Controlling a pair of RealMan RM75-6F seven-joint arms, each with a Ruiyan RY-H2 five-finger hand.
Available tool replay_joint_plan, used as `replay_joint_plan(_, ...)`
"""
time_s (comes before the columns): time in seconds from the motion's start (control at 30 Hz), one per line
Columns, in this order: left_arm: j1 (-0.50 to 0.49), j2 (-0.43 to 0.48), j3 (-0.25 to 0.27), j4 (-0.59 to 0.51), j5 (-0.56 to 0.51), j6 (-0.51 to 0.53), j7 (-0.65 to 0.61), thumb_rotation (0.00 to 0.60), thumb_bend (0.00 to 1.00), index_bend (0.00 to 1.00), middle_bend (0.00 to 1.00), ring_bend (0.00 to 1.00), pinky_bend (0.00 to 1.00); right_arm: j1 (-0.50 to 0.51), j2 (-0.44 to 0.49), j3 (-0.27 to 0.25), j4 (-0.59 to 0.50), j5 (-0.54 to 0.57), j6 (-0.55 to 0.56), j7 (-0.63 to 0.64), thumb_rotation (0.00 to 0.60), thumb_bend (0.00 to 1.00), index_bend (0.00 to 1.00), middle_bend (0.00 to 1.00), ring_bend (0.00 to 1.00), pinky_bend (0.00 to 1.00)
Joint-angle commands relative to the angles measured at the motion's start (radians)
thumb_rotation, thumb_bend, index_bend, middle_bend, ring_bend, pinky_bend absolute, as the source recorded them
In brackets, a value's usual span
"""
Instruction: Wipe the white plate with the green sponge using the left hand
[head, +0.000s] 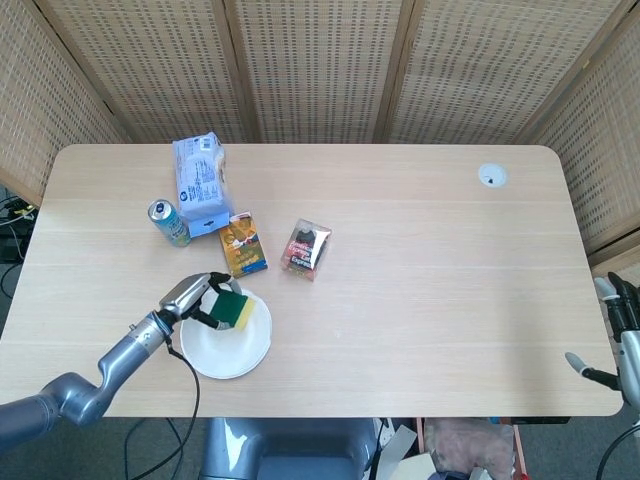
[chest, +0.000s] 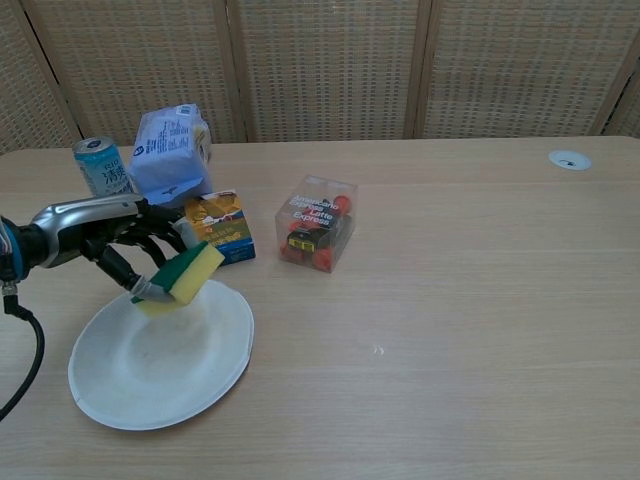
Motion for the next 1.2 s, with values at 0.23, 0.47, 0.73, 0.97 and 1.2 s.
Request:
replay_joint_plan(0.23,-0.017,-0.075,0.03,0.084,-0.086,-0.116,0.231,0.6,0.15,0.55,0.39,0.25,0.31,0.003,0.002,0.001,-0.003,0.009,-0.011,0.005,0.6,0.0,0.0,0.0,0.0,0.0)
replay_joint_plan(0.47,-0.012,-0.118,0.022,0.112,-0.097,-0.108,0.268,0.6,0.15,0.55,0.39,0.25,0.31,0.001,0.005,0.001,-0.001,0.005,-0.005,0.012,0.6,0.0,0.0,0.0,0.0,0.0)
replay_joint_plan(0.73,-0.008,-0.039,-0.009,0.006,-0.074,-0.031,0.302,0.6,0.15,0.55,0.39,0.25,0.31,-0.003,0.01,0.001,0.0,0.0,0.004,0.029,0.6,0.0,0.0,0.0,0.0,0.0)
replay_joint_plan(0.97,-0.019,0.021,-0.014,-0.065,-0.086,-0.012,0.479,0.6,0.15,0.55,0.39,0.25,0.27,-0.004,0.013,-0.002,-0.002,-0.006,0.008,0.033,0.6,0.0,0.0,0.0,0.0,0.0)
replay_joint_plan(1.2,-0.008,-0.052,-0.002,-0.009,-0.116,0.0,0.584,0.6,0.15,0.57,0.39,0.2,0.0,-0.004,0.013,0.0,-0.001,-0.004,0.008,0.035,0.6,0.0,0.0,0.0,0.0,0.0)
